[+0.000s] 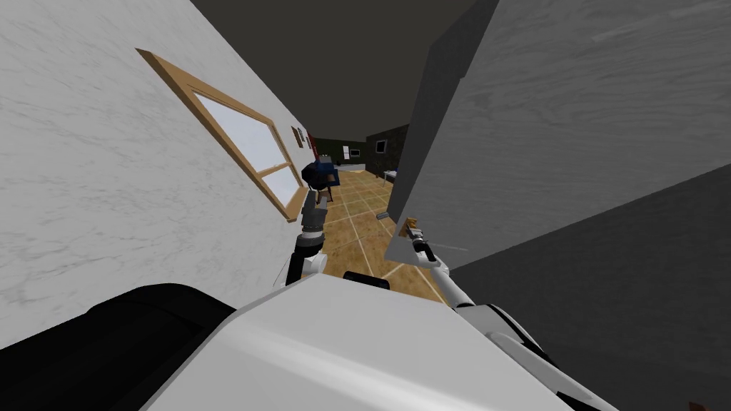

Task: Pull the door open

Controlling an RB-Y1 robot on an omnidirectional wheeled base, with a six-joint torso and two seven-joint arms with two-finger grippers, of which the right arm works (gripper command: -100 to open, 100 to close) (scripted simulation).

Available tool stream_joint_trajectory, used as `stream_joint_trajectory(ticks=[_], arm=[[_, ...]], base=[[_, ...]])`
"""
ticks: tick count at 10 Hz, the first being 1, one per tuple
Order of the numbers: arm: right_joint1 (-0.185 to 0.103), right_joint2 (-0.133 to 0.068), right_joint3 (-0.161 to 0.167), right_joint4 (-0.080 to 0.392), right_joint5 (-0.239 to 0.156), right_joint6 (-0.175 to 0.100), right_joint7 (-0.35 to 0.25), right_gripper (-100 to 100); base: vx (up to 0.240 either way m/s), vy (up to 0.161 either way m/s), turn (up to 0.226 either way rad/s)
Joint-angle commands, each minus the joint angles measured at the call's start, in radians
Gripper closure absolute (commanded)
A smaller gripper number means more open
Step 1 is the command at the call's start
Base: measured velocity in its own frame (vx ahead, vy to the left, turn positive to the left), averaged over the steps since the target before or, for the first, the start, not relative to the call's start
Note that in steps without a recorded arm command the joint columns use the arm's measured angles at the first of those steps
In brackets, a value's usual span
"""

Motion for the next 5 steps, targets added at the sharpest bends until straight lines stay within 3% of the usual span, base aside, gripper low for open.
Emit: stream_joint_trajectory(ticks=[1,5], arm=[[0.013,-0.024,0.025,-0.024,0.007,-0.01,-0.031,100],[0.039,-0.07,0.089,-0.068,0.024,-0.025,-0.098,100]], base=[[-0.1,-0.035,-0.026],[-0.089,-0.027,-0.026]])
